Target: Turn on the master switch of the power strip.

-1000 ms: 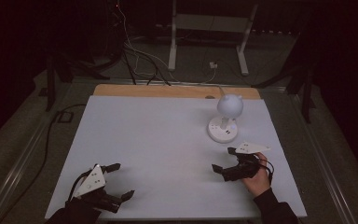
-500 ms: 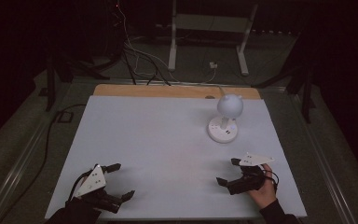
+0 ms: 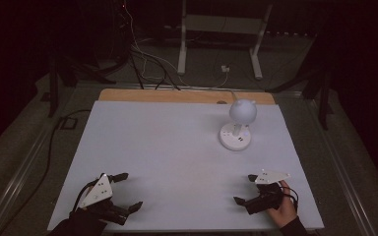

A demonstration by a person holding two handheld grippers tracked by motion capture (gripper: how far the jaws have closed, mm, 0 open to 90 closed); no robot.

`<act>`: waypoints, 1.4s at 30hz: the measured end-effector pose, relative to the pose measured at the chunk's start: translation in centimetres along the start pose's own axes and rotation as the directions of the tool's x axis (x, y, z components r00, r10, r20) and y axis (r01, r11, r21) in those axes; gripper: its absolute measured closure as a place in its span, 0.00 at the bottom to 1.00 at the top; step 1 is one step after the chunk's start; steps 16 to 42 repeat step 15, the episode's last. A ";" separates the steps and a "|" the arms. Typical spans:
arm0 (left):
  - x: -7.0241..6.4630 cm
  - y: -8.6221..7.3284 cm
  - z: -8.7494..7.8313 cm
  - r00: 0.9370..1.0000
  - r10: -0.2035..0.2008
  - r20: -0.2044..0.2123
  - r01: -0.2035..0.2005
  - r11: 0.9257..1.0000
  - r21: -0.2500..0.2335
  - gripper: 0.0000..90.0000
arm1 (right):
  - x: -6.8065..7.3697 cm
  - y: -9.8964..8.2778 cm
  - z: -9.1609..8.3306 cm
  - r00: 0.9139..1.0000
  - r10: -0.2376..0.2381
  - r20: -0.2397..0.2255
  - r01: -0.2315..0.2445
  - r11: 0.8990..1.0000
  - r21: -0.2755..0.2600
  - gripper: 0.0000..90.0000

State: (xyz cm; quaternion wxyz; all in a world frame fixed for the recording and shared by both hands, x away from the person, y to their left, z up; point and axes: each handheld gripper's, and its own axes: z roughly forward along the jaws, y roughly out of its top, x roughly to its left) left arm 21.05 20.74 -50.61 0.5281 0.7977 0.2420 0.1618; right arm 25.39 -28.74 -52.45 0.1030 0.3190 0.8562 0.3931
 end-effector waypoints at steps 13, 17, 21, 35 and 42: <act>0.1 0.0 0.0 1.000 -0.005 0.001 0.005 1.000 -0.001 0.00 | -0.2 0.1 0.1 0.999 -0.021 0.028 0.021 1.000 -0.009 0.00; 0.1 0.0 0.0 1.000 -0.005 0.001 0.005 1.000 -0.006 0.00 | -0.2 0.1 0.0 0.999 -0.024 0.030 0.024 1.000 -0.011 0.00; 0.1 0.0 0.0 1.000 -0.005 0.001 0.005 1.000 -0.006 0.00 | -0.2 0.1 0.0 0.999 -0.024 0.030 0.024 1.000 -0.011 0.00; 0.1 0.0 0.0 1.000 -0.005 0.001 0.005 1.000 -0.006 0.00 | -0.2 0.1 0.0 0.999 -0.024 0.030 0.024 1.000 -0.011 0.00; 0.1 0.0 0.0 1.000 -0.005 0.001 0.005 1.000 -0.006 0.00 | -0.2 0.1 0.0 0.999 -0.024 0.030 0.024 1.000 -0.011 0.00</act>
